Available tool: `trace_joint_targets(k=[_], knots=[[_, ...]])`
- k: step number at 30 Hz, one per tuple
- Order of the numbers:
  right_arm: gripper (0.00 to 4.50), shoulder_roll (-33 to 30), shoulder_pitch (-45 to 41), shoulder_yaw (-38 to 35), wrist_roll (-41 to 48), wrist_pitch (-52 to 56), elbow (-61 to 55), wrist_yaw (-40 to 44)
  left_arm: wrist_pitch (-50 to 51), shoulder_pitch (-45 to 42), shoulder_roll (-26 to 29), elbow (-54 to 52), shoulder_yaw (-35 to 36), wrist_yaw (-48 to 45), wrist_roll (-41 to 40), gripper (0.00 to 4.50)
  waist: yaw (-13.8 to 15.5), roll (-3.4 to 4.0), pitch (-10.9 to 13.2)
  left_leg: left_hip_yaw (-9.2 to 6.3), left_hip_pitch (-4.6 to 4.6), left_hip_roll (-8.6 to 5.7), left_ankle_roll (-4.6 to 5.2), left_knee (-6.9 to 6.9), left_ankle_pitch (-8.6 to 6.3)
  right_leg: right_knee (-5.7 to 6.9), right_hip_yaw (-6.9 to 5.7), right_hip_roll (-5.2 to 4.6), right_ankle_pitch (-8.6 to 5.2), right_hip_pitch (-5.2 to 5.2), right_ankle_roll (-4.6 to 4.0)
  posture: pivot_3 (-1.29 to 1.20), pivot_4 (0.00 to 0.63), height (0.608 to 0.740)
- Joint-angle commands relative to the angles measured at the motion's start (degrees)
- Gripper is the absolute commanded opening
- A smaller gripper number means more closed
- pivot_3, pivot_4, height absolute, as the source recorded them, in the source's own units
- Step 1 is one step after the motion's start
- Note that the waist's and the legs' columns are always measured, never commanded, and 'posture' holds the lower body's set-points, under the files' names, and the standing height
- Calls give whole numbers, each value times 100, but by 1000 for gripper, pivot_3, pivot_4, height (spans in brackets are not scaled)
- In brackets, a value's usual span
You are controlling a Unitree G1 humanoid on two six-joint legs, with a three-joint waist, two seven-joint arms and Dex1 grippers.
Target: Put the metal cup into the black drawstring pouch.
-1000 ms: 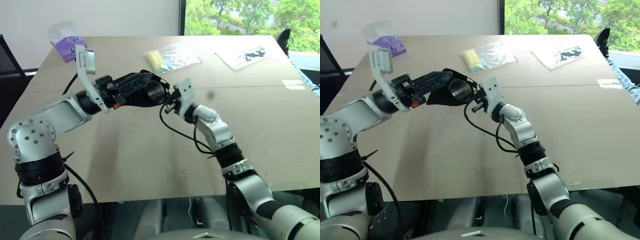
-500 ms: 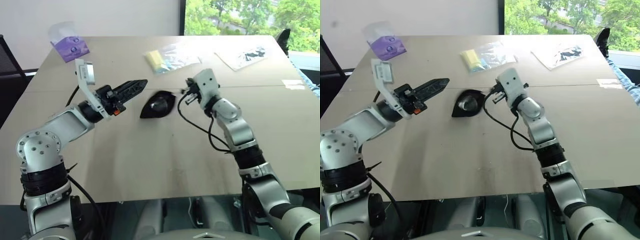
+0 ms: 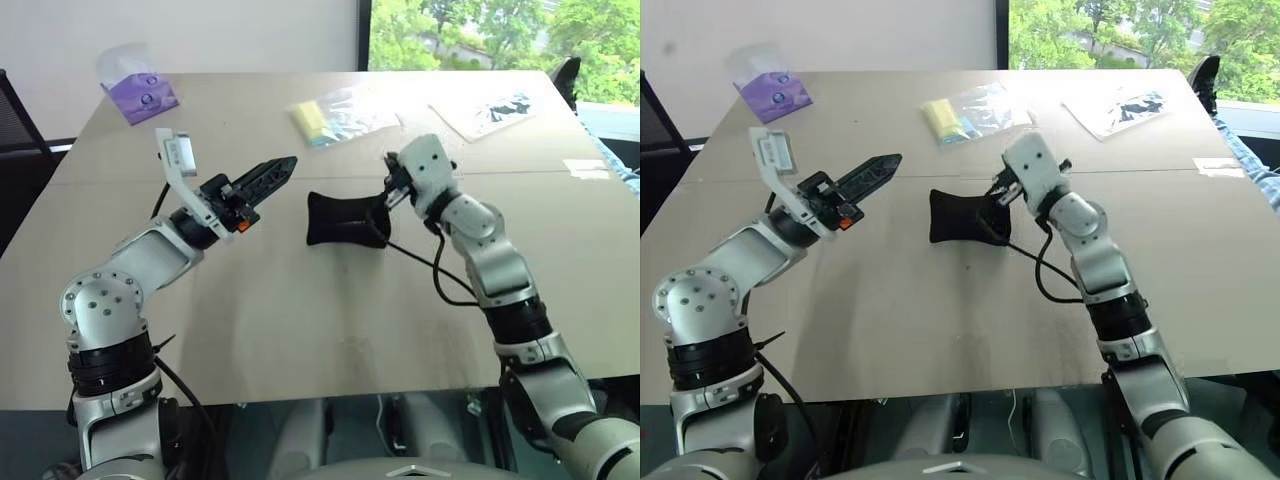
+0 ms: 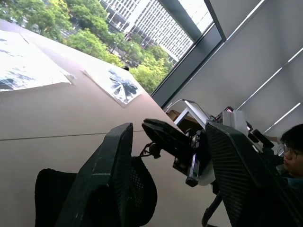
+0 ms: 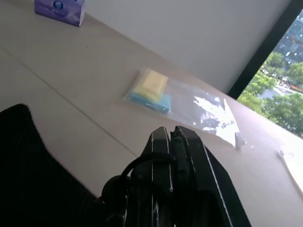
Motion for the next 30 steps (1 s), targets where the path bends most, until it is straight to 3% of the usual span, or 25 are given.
trace_joint_targets(k=[1,8,17,30], knots=[[50,-23,-38,-176,119,165,-551,-33,-65,-16,148,-67,57,-78,35,2512,-7,0,0,0,0,0,0,0,0,0,-1,0,0,0,0,0,150,740],[50,-462,-900,-219,306,898,-1594,473,-344,-85,236,-483,-730,-676,955,2512,4,4,3,2,0,-3,0,0,0,1,-12,5,0,-1,0,0,150,740],[50,-1449,-1931,295,1,927,-1783,1364,-1043,-1249,-580,-316,-1466,-796,1852,2512,83,2,2,1,-2,-4,2,2,-1,-5,-17,3,0,2,0,0,150,740],[50,-1522,-2175,530,-188,699,-1744,1707,-1424,-1652,-1069,214,-1891,-1546,2585,2512,25,2,2,0,-4,-2,1,2,0,-5,-18,3,0,0,0,0,150,740]])
